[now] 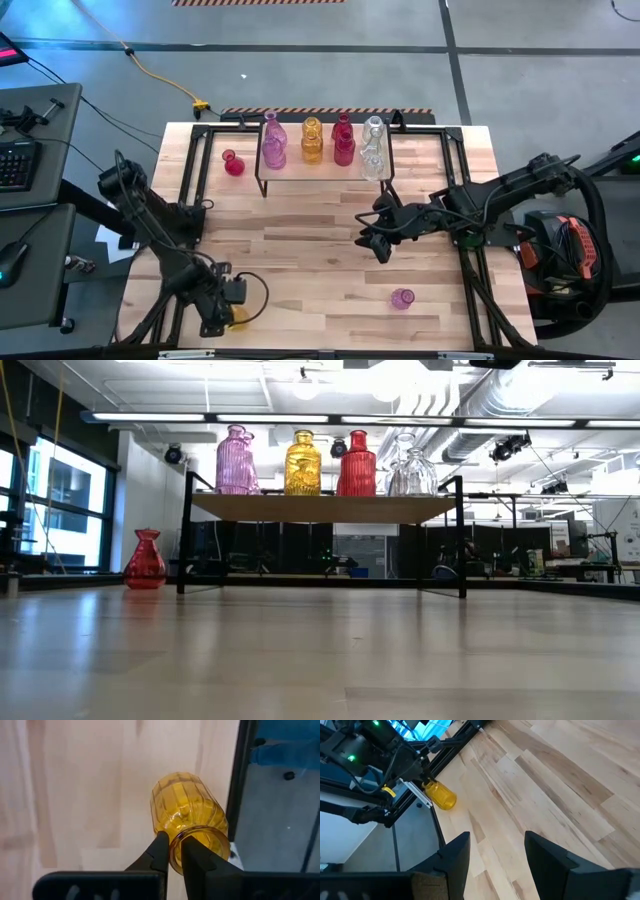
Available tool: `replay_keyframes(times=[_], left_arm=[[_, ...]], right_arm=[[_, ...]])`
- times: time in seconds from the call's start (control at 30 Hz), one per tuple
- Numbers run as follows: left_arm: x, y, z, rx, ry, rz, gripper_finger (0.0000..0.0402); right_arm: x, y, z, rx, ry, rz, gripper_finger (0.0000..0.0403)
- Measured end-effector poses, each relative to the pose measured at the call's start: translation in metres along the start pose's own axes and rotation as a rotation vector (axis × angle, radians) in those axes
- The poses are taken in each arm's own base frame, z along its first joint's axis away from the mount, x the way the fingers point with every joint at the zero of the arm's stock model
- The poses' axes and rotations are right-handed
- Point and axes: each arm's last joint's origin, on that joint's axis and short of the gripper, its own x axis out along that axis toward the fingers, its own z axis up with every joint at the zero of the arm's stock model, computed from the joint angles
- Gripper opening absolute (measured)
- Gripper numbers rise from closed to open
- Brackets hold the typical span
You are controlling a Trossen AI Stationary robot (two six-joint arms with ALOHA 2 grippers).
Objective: Sort vases onto shelf
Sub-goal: Put the yellow vase on the shelf aligned with the other yellow vases
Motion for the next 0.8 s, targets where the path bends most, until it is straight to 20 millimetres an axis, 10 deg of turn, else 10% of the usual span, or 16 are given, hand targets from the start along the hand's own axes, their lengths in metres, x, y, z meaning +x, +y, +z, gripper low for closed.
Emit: replay_keyframes(times=[0.8], left_arm=[[-0.082,0.114,0.067,-0.078,-0.29,0.002,0.0014]], right_arm=[[0.001,-0.002,0.003,-0.237,-0.027,-0.027,0.0179]])
